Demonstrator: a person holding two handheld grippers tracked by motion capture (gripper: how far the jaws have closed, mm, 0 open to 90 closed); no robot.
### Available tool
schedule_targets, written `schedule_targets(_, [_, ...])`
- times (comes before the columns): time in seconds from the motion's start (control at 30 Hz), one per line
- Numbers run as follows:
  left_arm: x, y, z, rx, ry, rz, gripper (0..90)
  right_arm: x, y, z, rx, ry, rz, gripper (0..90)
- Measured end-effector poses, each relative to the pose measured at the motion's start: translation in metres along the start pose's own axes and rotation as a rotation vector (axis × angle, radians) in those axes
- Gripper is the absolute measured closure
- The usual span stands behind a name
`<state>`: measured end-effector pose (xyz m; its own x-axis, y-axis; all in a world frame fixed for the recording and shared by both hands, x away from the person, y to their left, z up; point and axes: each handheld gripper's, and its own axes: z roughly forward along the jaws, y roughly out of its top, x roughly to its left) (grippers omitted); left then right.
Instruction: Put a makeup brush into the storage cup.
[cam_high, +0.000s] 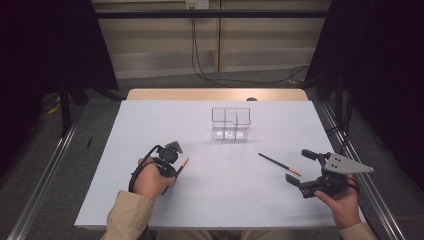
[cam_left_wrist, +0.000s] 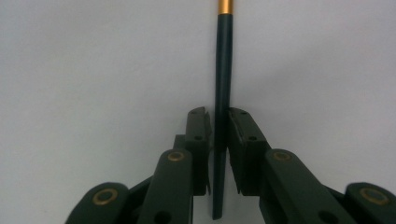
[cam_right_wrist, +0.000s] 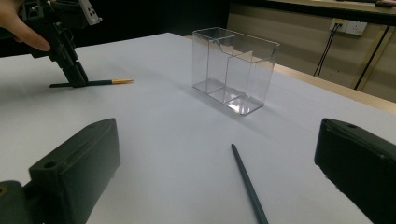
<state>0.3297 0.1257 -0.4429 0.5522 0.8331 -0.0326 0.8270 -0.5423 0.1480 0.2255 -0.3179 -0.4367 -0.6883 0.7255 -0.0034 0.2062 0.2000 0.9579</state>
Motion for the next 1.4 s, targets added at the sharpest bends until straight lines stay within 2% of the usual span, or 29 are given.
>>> schedule_targets(0.17, [0.001,0.0,0.0,0.005,-0.004,-0.003,80.7,-0.001,-0.001,-0.001,-0.003,-0.002,0.004,0.0])
schedule_targets(0.23, [0.001,0.001,0.0,0.004,-0.008,0.009,81.4,-0.001,0.0,0.0,-0.004,-0.002,0.005,0.0])
schedule_targets(0.33, [0.003,-0.001,0.0,-0.01,-0.019,0.021,81.2,-0.001,0.0,0.0,-0.001,0.003,0.003,0.0])
schedule_targets(0.47, [0.004,-0.004,0.0,-0.031,-0.028,0.01,84.4,0.0,0.0,0.002,-0.001,0.006,0.003,0.0])
schedule_targets(0.73, [0.004,-0.001,-0.001,-0.013,-0.021,0.008,84.6,-0.001,0.0,0.001,-0.002,0.003,0.005,0.0])
schedule_targets(0.97, [0.007,-0.002,-0.002,-0.017,-0.041,0.009,84.7,-0.003,-0.002,0.001,0.003,0.004,0.01,0.0])
schedule_targets(1.13, [0.009,-0.003,-0.004,-0.035,-0.043,0.001,84.7,-0.002,-0.003,0.0,0.003,0.005,0.01,0.0])
schedule_targets(1.17, [0.01,-0.003,-0.005,-0.041,-0.047,0.008,84.7,-0.002,-0.003,-0.001,0.002,0.003,0.012,0.0])
schedule_targets(1.3, [0.011,-0.004,-0.01,-0.074,-0.087,-0.014,84.7,-0.003,-0.003,-0.001,-0.001,0.0,0.013,0.0])
schedule_targets(1.4, [0.012,-0.004,-0.012,-0.094,-0.085,-0.021,84.7,-0.003,-0.003,-0.001,0.002,0.002,0.01,0.0])
